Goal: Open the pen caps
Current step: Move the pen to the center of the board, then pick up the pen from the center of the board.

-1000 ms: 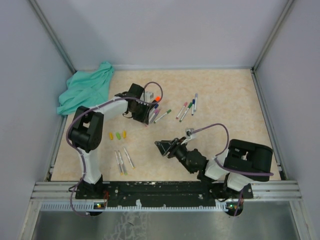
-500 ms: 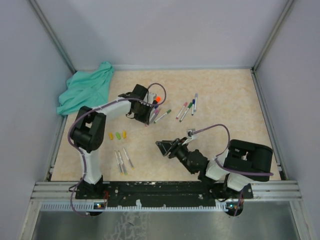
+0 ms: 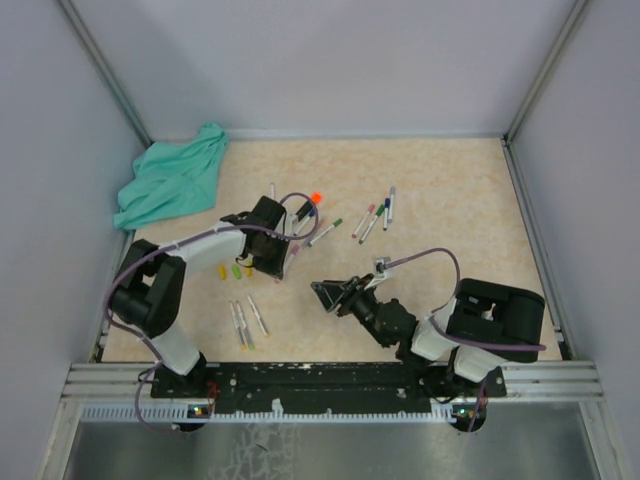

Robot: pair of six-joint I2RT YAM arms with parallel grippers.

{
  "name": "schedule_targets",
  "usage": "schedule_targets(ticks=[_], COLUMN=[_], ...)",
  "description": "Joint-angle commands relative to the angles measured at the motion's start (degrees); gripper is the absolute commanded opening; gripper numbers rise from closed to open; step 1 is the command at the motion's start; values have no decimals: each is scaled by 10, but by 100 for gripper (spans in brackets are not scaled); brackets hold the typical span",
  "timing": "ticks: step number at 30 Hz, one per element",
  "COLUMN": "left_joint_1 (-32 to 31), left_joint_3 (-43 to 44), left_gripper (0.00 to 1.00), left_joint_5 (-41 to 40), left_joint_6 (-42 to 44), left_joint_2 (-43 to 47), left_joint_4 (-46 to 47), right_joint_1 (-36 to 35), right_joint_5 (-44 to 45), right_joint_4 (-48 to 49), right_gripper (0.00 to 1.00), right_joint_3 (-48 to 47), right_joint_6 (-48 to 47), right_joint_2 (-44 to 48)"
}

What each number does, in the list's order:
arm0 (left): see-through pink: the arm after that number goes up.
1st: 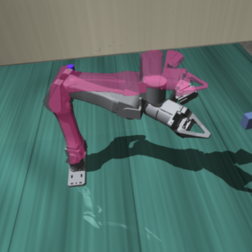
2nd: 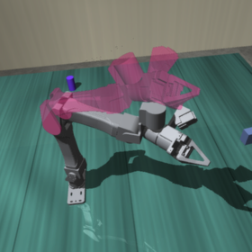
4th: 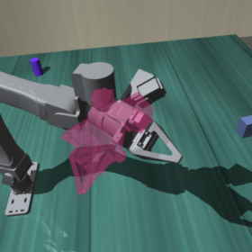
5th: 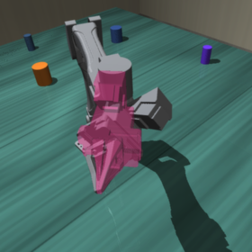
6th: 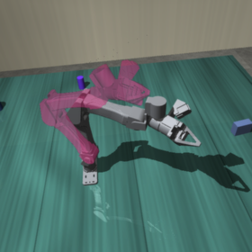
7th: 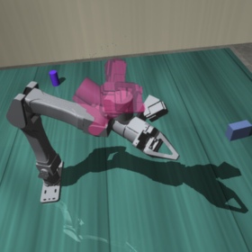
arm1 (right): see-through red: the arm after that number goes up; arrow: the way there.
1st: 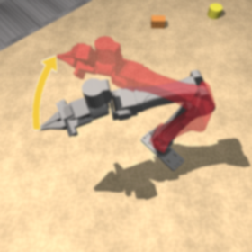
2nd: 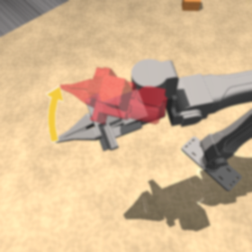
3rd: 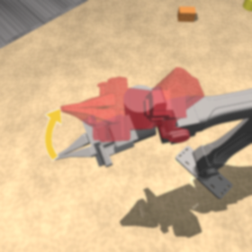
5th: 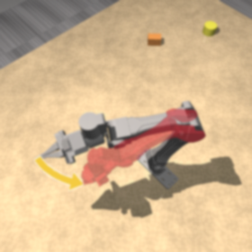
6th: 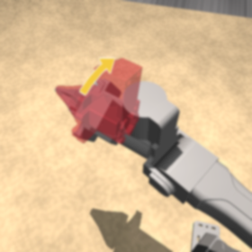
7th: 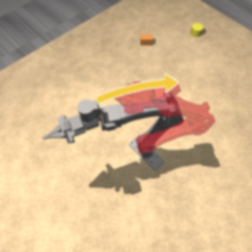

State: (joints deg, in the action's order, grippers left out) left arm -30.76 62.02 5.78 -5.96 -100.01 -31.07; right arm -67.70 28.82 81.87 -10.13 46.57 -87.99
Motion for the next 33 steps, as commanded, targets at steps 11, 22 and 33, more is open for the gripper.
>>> schedule_targets(ticks=[11,22,33], left_joint_1=[-14,-24,-52], left_joint_3=[-64,-18,-56], left_gripper=[39,40,27], left_joint_5=[-26,-4,-76], left_joint_6=[-50,-34,-54], left_joint_2=[107,19,1], left_joint_4=[0,13,13], right_joint_1=[4,4,5], right_joint_5=[12,26,13], right_joint_4=[68,76,89], right_gripper=[48,48,48], right_joint_3=[3,11,8], right_joint_6=[-10,-15,-12], right_joint_2=[-12,-9,-19])
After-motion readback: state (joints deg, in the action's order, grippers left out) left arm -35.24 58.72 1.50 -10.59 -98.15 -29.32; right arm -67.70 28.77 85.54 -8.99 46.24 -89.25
